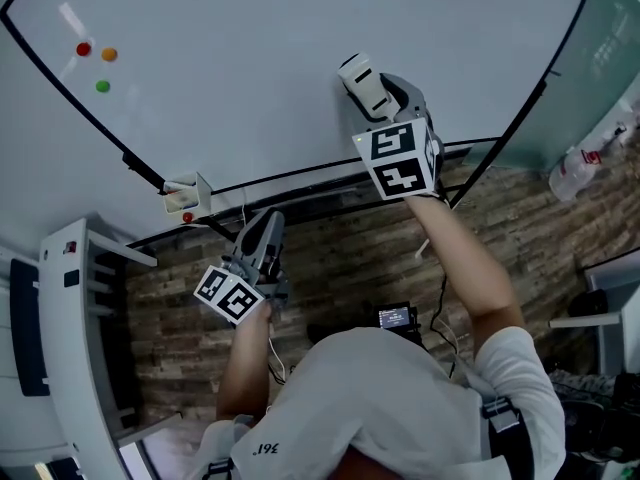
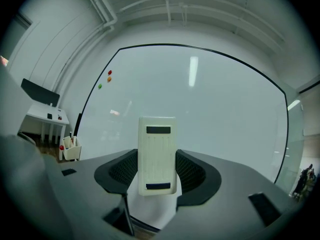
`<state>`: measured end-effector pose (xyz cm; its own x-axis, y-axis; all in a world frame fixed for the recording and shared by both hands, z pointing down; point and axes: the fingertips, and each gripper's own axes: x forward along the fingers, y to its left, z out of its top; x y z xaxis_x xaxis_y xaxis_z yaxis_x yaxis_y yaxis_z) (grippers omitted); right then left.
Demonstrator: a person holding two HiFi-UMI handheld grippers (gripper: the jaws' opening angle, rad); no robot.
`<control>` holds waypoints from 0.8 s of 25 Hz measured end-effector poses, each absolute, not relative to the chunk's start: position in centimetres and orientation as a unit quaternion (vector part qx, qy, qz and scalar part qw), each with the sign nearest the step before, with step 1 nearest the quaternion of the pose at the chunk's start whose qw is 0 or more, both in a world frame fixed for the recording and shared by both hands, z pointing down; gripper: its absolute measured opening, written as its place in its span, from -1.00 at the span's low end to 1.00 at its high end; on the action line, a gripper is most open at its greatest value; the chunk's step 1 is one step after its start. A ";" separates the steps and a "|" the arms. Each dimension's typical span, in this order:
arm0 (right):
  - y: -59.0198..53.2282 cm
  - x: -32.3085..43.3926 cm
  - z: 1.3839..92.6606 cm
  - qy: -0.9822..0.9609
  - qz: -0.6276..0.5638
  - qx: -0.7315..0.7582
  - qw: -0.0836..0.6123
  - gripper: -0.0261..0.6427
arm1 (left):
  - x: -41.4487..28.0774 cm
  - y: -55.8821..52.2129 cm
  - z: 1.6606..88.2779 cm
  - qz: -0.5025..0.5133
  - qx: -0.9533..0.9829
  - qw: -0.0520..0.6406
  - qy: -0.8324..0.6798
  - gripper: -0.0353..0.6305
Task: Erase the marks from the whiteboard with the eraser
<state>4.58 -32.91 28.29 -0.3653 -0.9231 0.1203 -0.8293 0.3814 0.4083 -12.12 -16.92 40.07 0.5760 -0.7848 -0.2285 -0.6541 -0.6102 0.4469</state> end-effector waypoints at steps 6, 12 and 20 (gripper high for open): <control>-31.1 7.6 29.6 -0.824 -0.124 0.531 0.153 -0.17 | -9.4 -16.7 40.0 -0.204 0.878 0.161 -0.403 -0.85; -29.6 10.1 31.9 -0.829 -0.099 0.531 0.147 -0.17 | -7.6 -16.6 40.7 -0.205 0.878 0.173 -0.396 -0.85; -28.3 12.5 35.0 -0.833 -0.066 0.529 0.148 -0.17 | -5.9 -16.1 41.5 -0.198 0.880 0.182 -0.392 -0.85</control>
<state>12.51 -28.34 34.96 -0.3960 -0.9011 0.1767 -0.8618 0.4312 0.2673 -5.88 -16.15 41.48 0.6134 -0.7623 -0.2063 -0.6181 -0.6260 0.4755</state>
